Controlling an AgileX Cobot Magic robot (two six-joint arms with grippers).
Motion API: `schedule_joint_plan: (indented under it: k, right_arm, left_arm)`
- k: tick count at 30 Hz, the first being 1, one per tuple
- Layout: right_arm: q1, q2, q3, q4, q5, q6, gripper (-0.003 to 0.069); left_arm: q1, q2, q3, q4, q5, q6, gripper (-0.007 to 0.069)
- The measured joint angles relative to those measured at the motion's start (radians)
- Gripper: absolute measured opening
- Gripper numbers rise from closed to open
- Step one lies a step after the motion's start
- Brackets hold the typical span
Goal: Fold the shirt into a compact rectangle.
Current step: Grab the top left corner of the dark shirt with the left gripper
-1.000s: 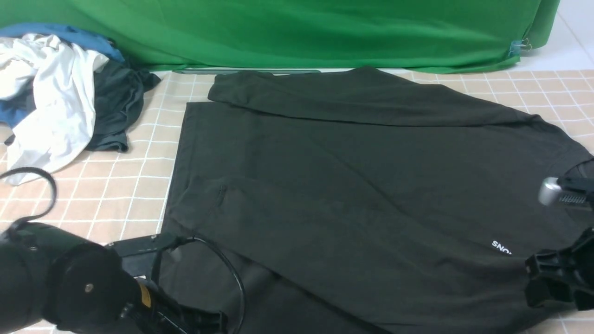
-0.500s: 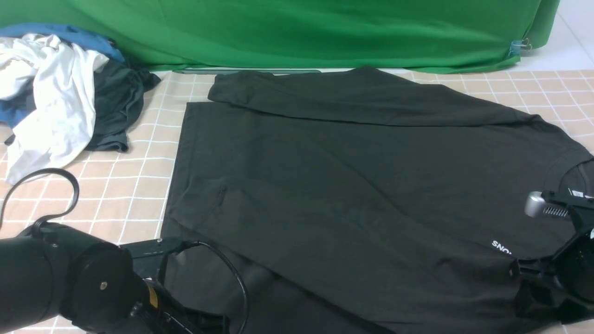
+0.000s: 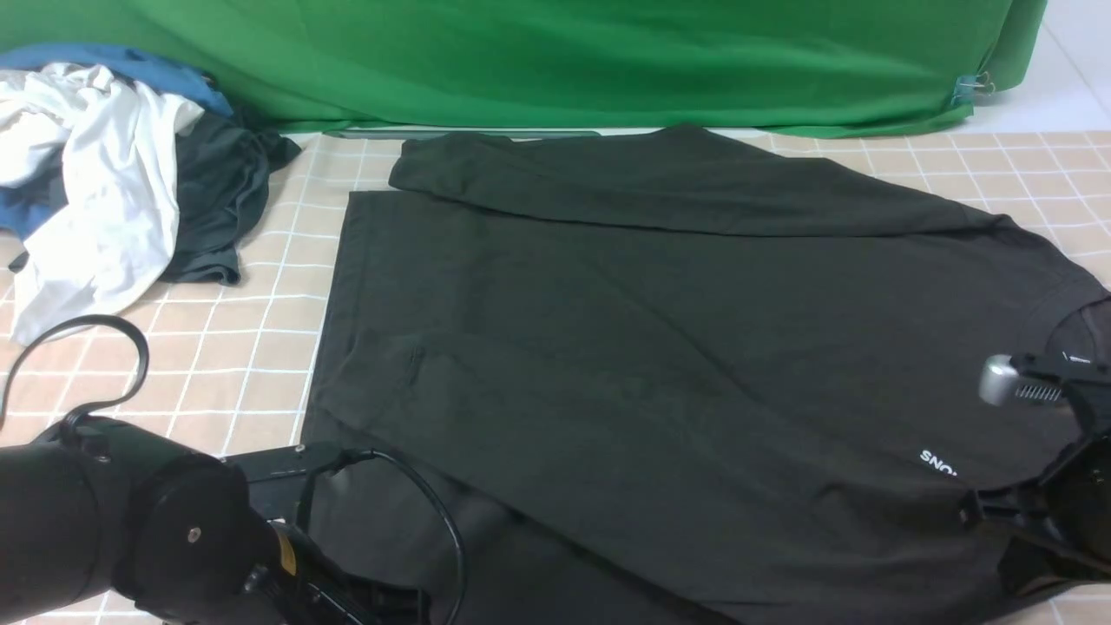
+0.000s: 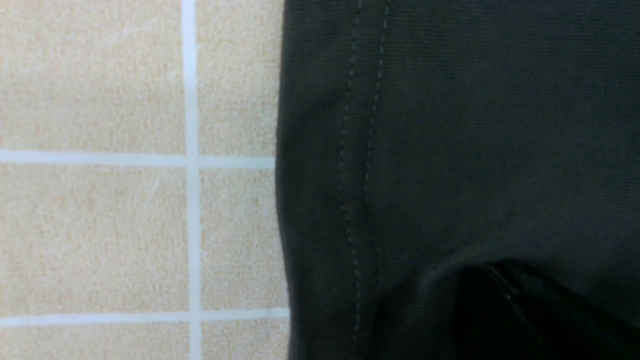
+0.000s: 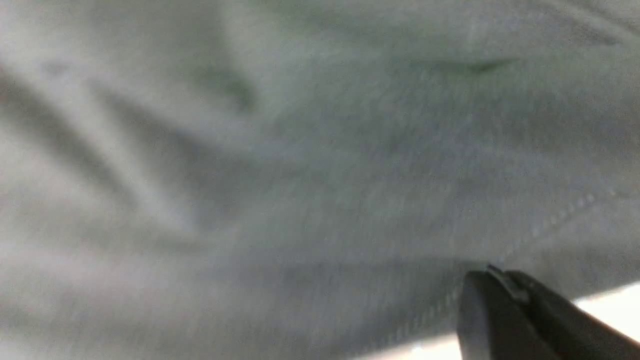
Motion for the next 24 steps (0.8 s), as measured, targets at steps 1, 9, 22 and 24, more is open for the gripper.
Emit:
schedule_joint_plan:
  k: [1,9,22,24]
  right_arm:
    - [0.0,-0.028,0.0,0.0,0.021,-0.015,0.0038]
    - [0.096,-0.145,0.032,0.0,0.132,-0.027,0.0127]
    - [0.183,-0.053,0.098,-0.014,-0.174,0.191,0.0569]
    - [0.183,-0.034,0.098,-0.015,-0.194,0.202,0.0571]
  left_arm:
    - [0.0,0.0,0.0,0.001,0.0,0.001,0.0013]
    - [0.0,0.002,0.0,0.003,-0.002,0.001,0.0013]
    - [0.0,0.002,0.0,0.003,-0.002,0.001,0.0013]
    - [0.0,0.002,0.0,0.003,-0.002,0.001,0.0013]
